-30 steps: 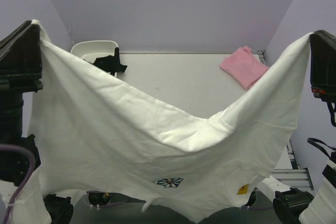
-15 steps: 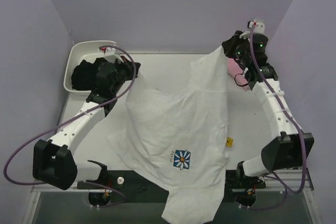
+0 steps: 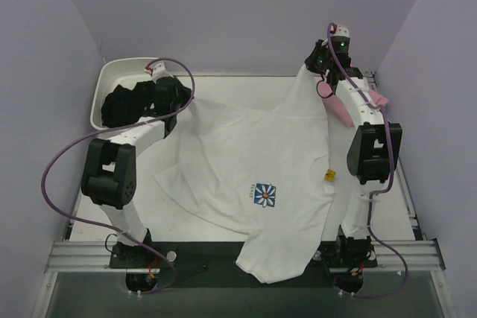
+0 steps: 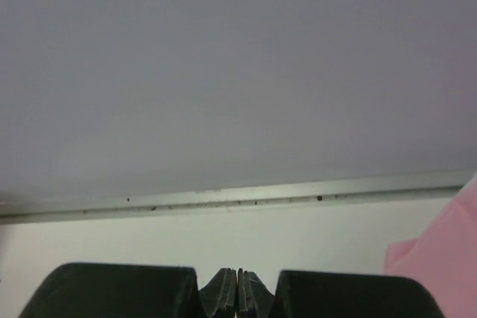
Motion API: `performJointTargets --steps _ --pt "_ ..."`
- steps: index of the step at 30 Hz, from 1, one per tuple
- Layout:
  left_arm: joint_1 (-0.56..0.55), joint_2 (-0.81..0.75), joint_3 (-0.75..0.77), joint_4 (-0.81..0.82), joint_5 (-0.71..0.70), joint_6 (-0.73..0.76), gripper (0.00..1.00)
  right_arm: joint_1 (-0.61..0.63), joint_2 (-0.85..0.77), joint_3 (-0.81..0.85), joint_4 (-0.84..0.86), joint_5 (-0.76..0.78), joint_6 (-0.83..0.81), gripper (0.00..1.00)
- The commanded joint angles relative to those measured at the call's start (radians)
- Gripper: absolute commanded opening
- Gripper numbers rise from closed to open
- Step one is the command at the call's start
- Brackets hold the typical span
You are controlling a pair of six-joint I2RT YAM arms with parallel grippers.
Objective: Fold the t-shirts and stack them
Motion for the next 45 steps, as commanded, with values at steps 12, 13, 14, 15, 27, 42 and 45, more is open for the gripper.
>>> performJointTargets --steps 12,13,14,15,27,42,45 --pt "0.075 0.034 0.189 -0.066 -0.215 -0.069 0.00 0.052 0.139 0.314 0.005 -0.048 0.022 0.00" --pt "0.075 0.013 0.192 -0.086 -0.240 -0.059 0.00 0.050 0.136 0.314 0.010 -0.048 0.022 0.00" --pt "0.075 -0.004 0.199 -0.103 -0.251 -0.053 0.00 0.052 0.129 0.317 0.015 -0.049 0.024 0.00" --pt "0.076 -0.030 0.207 -0.123 -0.258 -0.053 0.00 0.050 0.126 0.319 0.016 -0.049 0.024 0.00" --pt "0.095 0.271 0.509 -0.307 -0.287 -0.038 0.00 0.050 0.203 0.371 -0.042 0.041 0.032 0.00" --pt "0.049 0.045 0.485 -0.403 -0.297 -0.028 0.97 0.116 -0.047 0.204 -0.053 0.034 0.062 1.00" --pt "0.000 -0.064 0.453 -0.497 -0.254 -0.035 0.97 0.196 -0.102 0.111 -0.112 -0.029 0.101 1.00"
